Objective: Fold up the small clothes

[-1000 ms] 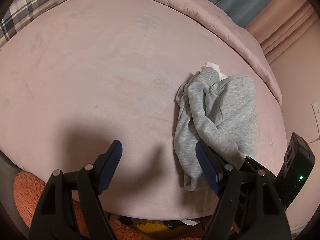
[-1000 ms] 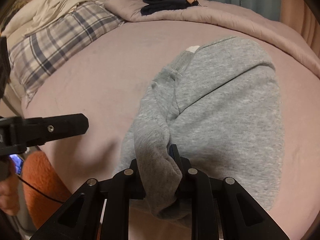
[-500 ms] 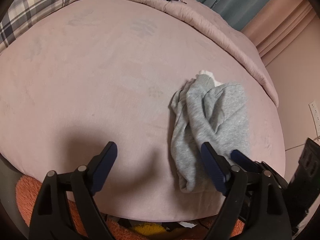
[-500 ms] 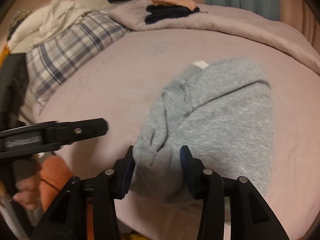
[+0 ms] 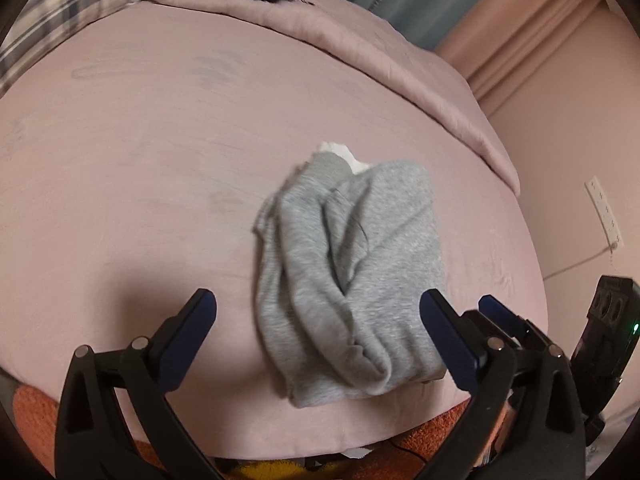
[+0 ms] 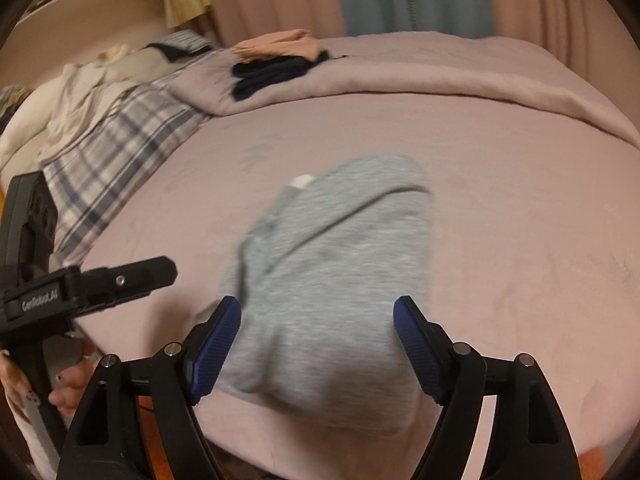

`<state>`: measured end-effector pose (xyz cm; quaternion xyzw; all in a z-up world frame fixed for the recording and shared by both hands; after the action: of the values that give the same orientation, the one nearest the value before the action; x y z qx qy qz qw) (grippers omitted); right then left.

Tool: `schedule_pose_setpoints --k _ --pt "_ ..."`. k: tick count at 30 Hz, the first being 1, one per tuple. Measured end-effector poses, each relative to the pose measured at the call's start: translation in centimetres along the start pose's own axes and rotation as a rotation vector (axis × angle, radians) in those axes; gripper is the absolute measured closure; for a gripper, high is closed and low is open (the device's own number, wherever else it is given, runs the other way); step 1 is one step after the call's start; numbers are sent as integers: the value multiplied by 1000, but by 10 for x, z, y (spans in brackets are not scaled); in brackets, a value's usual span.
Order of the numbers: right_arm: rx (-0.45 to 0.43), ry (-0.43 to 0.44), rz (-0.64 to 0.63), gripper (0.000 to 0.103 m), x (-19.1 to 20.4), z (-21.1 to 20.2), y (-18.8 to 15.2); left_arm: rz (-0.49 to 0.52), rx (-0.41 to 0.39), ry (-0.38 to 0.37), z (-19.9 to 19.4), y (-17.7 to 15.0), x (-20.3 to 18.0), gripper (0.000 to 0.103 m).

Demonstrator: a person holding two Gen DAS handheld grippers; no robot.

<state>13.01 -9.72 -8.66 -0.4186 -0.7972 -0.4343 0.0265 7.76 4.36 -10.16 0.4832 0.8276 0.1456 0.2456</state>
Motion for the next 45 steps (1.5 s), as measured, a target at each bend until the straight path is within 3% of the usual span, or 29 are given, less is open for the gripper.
schedule_pose_setpoints --k 5,9,18,21,24,25,26,27,29,32,36,45 --pt "0 -21 83 22 -25 2 -4 52 66 22 36 -11 -13 1" --pt "22 12 179 21 -46 10 -11 56 132 34 62 -23 -10 1" --pt "62 169 354 21 -68 37 -26 -15 187 -75 89 -29 -4 0" --pt "84 276 426 21 -65 52 -33 -1 183 -84 92 -26 -8 1" --pt "95 352 492 21 -63 65 -39 3 186 -126 93 -21 -17 15" --pt "92 355 482 24 -61 67 -39 -16 200 -172 95 -21 -22 30" --pt "91 351 477 29 -60 67 -38 -45 221 -210 97 -22 -25 38" --pt "93 347 478 32 -59 68 -37 -60 226 -215 101 -23 -25 39" --pt "100 347 482 44 -58 66 -36 -44 211 -221 99 -21 -30 53" --pt "82 335 432 60 -48 57 -29 3 159 -183 86 -17 -44 61" --pt "48 284 356 64 -40 48 -13 81 49 -130 62 -3 -67 63" --pt "-77 209 209 64 -38 18 34 163 -116 -135 42 36 -111 63"
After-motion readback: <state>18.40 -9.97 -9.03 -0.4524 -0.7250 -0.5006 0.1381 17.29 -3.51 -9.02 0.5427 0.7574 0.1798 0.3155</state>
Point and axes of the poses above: each gripper's, at about its wrist camera, not at the fingertips, and z roughly the way its jaws point, x to its left, y to its top, the point moved 8 cm from there along z, roughly the way its jaws point, and after that the axes turned 14 degrees about y, right-handed, at the moved point
